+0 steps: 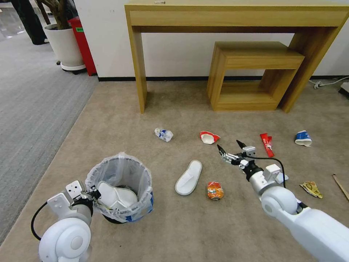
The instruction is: Pick up the trash bin and place the garbage on the floor into it.
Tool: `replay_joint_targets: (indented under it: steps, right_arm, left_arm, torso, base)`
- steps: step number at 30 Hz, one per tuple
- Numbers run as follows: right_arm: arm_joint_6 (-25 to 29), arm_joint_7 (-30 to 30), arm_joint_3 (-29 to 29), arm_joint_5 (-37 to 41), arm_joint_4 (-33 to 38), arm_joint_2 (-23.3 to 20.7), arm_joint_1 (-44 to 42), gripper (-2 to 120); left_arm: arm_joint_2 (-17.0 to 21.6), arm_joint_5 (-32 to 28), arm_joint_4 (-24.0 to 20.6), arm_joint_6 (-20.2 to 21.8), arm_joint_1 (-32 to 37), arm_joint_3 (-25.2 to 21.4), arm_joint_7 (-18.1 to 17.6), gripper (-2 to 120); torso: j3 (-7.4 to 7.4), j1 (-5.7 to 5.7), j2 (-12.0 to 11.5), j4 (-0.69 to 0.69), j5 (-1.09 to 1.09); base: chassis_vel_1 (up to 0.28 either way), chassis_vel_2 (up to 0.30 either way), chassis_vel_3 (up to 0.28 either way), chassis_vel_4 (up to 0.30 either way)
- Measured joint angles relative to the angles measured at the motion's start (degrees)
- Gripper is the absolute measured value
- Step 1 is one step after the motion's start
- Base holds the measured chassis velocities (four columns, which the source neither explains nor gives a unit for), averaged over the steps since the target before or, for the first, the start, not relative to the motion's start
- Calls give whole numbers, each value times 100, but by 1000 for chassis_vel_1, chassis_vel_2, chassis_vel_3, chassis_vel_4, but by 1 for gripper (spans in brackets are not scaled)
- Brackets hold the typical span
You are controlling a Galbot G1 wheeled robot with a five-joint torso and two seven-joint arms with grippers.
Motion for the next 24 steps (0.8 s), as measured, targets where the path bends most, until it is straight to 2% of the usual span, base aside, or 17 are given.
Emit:
replay_joint_targets:
  steps: [5,14,24]
  right_arm:
    - [62,-47,341,-203,92,27,-364,100]
    - [81,-69,576,-295,186,-3,-559,100]
    - [63,-57,942,-334,380,-108,-917,99]
  left_arm:
    - [22,-3,1,-6,-4,-3,4,1]
    - [130,-144,-69,-4,-12,-94,-43,1]
    - [382,-680,-314,35,-51,-609,-226,1]
  torso:
    - [0,0,0,0,0]
    - [0,0,0,0,0]
    - [0,0,0,0,0]
  base:
    - [0,0,0,0]
    - [0,0,0,0]
    - [0,0,0,0]
